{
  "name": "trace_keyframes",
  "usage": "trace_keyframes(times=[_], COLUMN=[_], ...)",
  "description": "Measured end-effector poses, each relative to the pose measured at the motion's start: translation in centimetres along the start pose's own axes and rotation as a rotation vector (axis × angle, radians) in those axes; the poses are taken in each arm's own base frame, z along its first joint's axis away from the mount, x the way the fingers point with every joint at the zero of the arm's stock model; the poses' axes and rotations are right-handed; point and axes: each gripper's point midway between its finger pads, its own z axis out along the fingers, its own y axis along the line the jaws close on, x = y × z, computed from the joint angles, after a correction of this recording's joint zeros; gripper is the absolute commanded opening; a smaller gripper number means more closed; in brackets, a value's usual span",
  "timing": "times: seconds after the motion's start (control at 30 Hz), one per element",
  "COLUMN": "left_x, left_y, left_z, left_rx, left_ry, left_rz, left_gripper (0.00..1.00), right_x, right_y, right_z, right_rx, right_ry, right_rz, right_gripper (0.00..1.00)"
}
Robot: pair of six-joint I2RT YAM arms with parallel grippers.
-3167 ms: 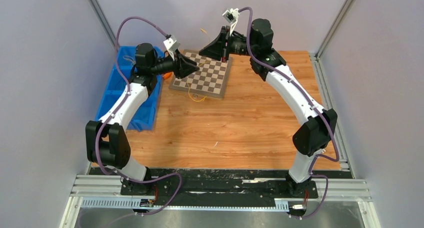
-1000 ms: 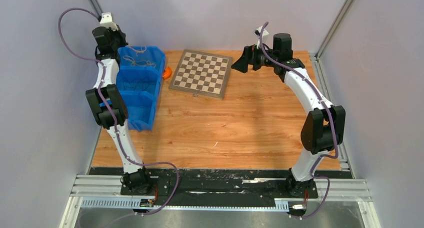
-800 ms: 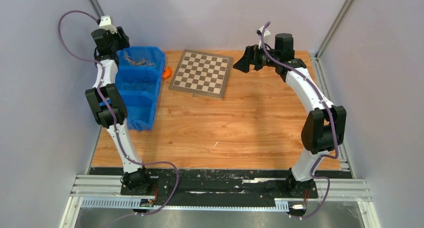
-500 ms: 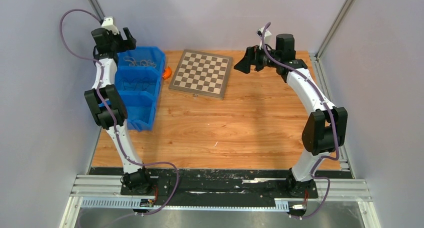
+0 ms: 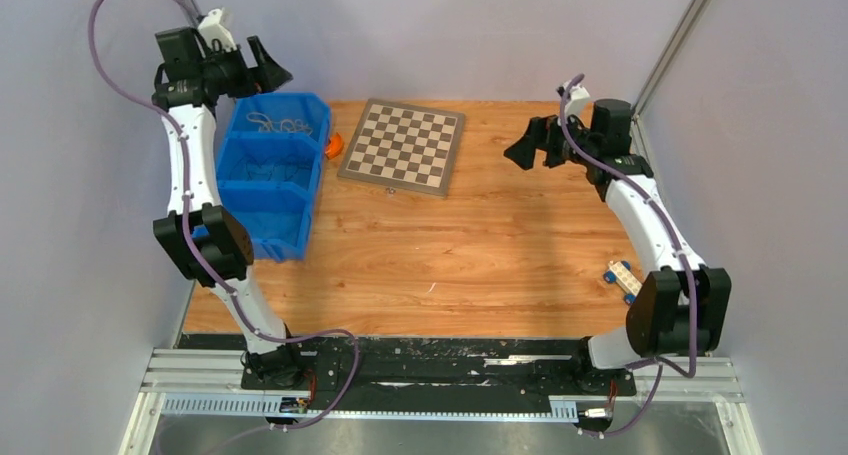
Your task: Untangle the cables
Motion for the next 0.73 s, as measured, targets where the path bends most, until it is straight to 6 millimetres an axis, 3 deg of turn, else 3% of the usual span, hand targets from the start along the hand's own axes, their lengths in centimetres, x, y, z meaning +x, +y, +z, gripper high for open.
trace_keyframes(times=[0.07, 0.17, 0.27, 0.33, 0.37, 0.43, 0.6, 0.73], left_x=[1.6, 6.0, 12.4, 16.8, 18.5, 19.8, 20.9, 22.1], left_y=[-2.7, -7.3, -11.6, -13.3, -13.3, -12.5, -9.9, -9.6], left_z=[-0.3, 0.5, 0.9, 0.0, -0.5, -1.3, -3.5, -5.6], left_rx=[0.053, 0.140, 0.219, 0.246, 0.240, 0.198, 0.066, 0.008], left_ry=[0.073, 0.220, 0.370, 0.473, 0.511, 0.536, 0.495, 0.471], left_rz=[0.014, 0.058, 0.040, -0.004, -0.028, -0.055, -0.049, -0.040], left_gripper=[1.00, 1.00, 1.00, 1.00, 1.00, 1.00, 1.00, 1.00], right_x=[1.0, 2.8, 5.0, 6.7, 7.4, 8.5, 10.3, 11.3], right_y=[-1.0, -3.7, -5.9, -6.3, -6.1, -5.6, -5.1, -4.5], right_z=[-1.7, -5.0, -7.9, -9.1, -9.4, -9.8, -9.6, -9.2], right_rx=[0.051, 0.158, 0.261, 0.301, 0.306, 0.302, 0.271, 0.244], right_ry=[-0.011, -0.029, -0.041, -0.032, -0.023, -0.005, 0.036, 0.067], right_rz=[0.015, 0.064, 0.108, 0.110, 0.099, 0.080, 0.059, 0.045], right_gripper=[1.00, 1.00, 1.00, 1.00, 1.00, 1.00, 1.00, 1.00])
